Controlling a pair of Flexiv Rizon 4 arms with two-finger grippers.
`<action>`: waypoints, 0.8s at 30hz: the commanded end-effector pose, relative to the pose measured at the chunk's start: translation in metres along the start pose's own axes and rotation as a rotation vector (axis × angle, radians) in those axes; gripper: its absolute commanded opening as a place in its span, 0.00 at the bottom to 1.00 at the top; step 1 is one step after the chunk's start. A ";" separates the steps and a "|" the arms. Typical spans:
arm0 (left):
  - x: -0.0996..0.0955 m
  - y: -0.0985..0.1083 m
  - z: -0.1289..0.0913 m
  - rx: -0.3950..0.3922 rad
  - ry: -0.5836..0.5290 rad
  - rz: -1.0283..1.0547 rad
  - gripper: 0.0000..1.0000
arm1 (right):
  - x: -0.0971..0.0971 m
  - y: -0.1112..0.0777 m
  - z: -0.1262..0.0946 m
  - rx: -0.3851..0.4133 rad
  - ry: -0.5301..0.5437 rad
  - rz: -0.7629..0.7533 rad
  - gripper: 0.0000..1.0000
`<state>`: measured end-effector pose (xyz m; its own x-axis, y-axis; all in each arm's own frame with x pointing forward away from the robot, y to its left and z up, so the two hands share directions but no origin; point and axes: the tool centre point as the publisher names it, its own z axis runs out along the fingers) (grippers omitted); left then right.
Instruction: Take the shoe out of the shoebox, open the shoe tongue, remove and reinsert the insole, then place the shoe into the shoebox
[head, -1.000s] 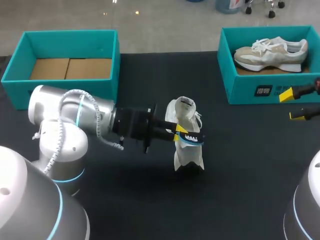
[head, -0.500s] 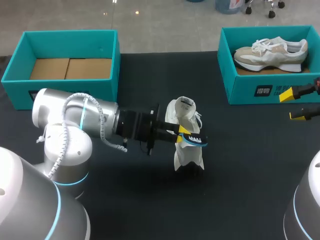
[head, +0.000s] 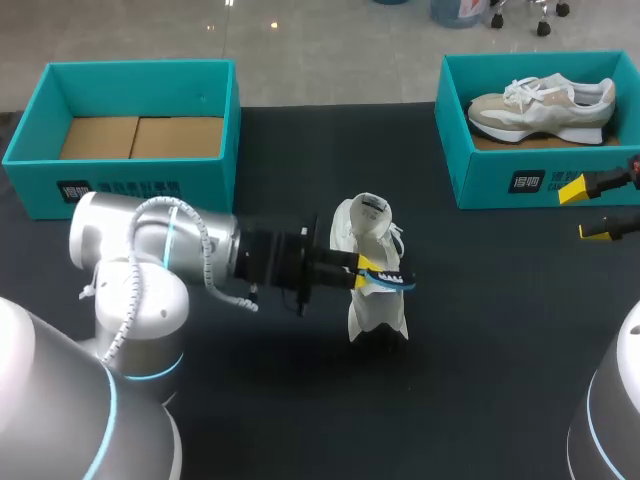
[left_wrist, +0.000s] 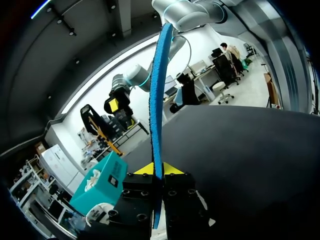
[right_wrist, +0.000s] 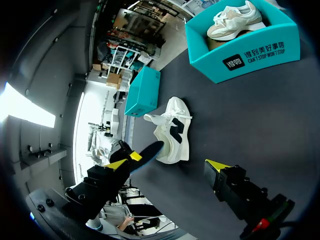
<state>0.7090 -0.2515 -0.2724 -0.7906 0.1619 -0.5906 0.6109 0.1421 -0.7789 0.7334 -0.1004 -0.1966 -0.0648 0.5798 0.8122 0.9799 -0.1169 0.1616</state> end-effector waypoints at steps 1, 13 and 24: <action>0.003 0.001 0.008 0.004 -0.013 0.004 0.00 | 0.001 -0.001 0.000 0.000 -0.003 0.002 1.00; 0.007 0.019 0.006 -0.016 -0.005 -0.017 0.00 | 0.001 -0.001 0.000 0.000 -0.003 0.002 1.00; 0.006 0.036 0.007 -0.036 -0.026 -0.049 0.00 | 0.001 -0.001 0.000 0.000 -0.003 0.002 1.00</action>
<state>0.7246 -0.2461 -0.3008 -0.8183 0.1371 -0.5582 0.5748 0.1817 -0.7979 0.7334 -0.1005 -0.1966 -0.0648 0.5798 0.8122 0.9799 -0.1169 0.1616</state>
